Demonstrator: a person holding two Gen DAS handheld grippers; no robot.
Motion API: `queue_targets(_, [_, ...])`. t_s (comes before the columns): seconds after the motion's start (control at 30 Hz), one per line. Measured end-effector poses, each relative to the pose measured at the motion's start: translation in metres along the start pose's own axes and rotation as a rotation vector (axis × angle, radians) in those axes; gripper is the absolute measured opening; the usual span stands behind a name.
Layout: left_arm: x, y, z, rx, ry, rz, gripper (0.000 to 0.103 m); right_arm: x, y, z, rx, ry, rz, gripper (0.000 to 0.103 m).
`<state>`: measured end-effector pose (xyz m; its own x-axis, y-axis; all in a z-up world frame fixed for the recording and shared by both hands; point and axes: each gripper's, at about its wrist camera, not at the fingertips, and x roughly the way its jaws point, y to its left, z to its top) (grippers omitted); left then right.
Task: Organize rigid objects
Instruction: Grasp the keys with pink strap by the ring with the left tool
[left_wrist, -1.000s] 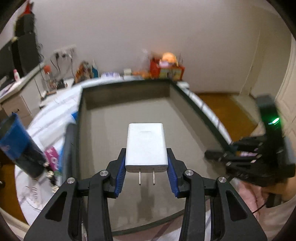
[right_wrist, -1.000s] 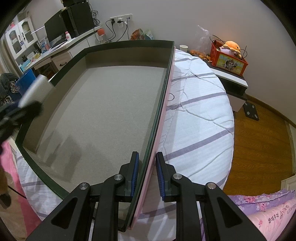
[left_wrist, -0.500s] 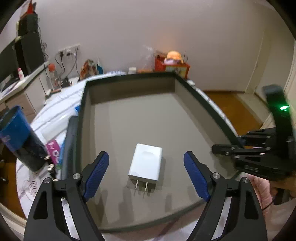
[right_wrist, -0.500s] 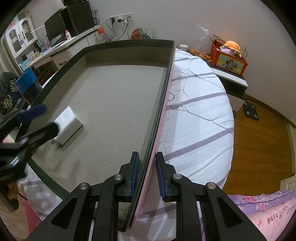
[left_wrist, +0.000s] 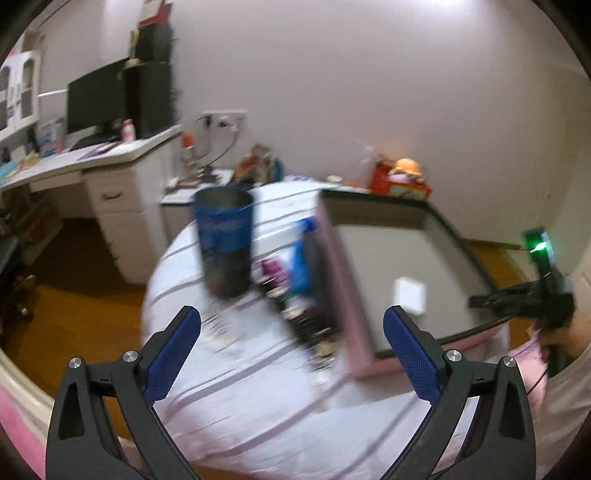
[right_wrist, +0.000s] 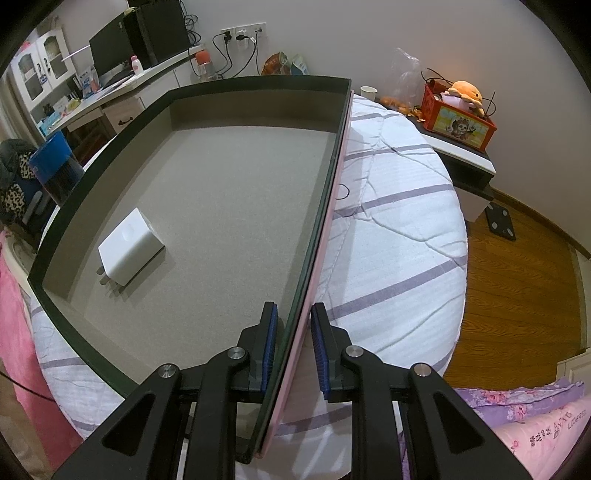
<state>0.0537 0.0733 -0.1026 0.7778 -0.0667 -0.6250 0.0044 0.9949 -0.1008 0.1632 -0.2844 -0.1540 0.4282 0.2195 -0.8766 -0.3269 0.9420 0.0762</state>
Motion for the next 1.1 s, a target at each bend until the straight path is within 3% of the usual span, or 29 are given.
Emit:
queue_targets(0.27, [0.028,0.003,-0.032,0.067,0.091,0.036,0.100,0.001,0.001,0.000,0.004,0.003,-0.001,0.020])
queue_targets(0.47, [0.061,-0.011,-0.041,0.120,0.179,0.009,0.100,0.001,0.000,-0.001,0.006,0.003,-0.004,0.020])
queue_targets(0.57, [0.072,-0.020,-0.045,0.157,0.194,-0.010,0.100,0.001,0.000,-0.001,0.005,0.004,-0.005,0.020])
queue_targets(0.7, [0.085,-0.024,-0.046,0.188,0.205,0.025,0.100,0.001,-0.001,-0.001,0.006,0.003,-0.004,0.020])
queue_targets(0.9, [0.087,-0.019,-0.042,0.165,0.190,-0.009,0.080,0.001,0.000,0.000,0.006,0.003,-0.005,0.020])
queue_targets(0.97, [0.084,-0.017,-0.042,0.162,0.178,-0.025,0.049,0.001,0.000,0.000,0.006,0.003,-0.005,0.020])
queue_targets(1.03, [0.082,-0.013,-0.041,0.141,0.172,-0.028,0.029,0.001,0.000,-0.001,0.007,0.003,-0.005,0.020])
queue_targets(1.1, [0.082,-0.006,-0.041,0.108,0.177,-0.062,0.029,0.001,0.000,0.000,0.006,0.004,-0.006,0.020])
